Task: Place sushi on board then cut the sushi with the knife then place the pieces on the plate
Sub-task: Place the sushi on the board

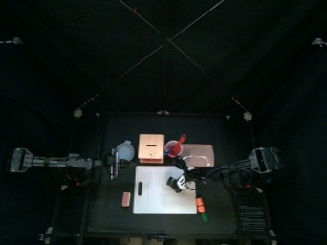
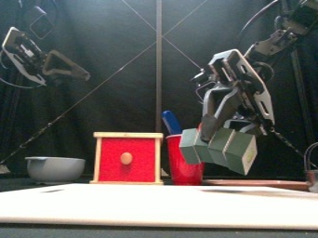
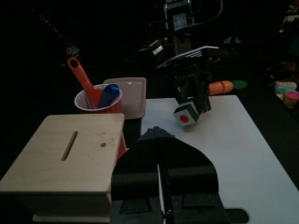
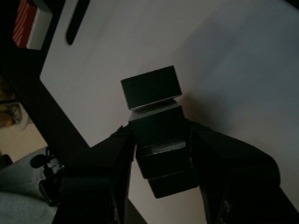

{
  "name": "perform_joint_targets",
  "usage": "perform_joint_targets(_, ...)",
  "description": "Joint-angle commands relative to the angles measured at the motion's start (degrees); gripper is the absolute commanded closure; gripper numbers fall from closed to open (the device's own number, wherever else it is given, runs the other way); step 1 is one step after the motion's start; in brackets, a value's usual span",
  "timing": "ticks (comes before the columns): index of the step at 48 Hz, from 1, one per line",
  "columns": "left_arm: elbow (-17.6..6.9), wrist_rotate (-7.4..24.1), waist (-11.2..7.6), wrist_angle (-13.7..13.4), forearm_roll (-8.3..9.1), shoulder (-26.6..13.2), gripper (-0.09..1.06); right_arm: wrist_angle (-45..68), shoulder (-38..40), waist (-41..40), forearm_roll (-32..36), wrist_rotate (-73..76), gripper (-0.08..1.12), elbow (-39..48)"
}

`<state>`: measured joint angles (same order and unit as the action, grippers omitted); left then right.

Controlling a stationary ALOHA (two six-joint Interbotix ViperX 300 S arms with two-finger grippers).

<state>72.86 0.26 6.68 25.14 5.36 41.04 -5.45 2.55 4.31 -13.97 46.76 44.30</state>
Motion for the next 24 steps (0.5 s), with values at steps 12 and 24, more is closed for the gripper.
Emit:
perform_joint_targets(12, -0.09, 0.0, -0.18, 0.26, 0.0, -0.09, 0.98, -6.24, 0.09, -0.26, 2.02, 5.71, 0.46, -3.87)
perform_joint_targets(24, 0.0, 0.09, -0.18, 0.26, 0.09, -0.09, 0.98, -9.93, -2.64, -1.85, 5.54, 10.37, 0.46, -6.86)
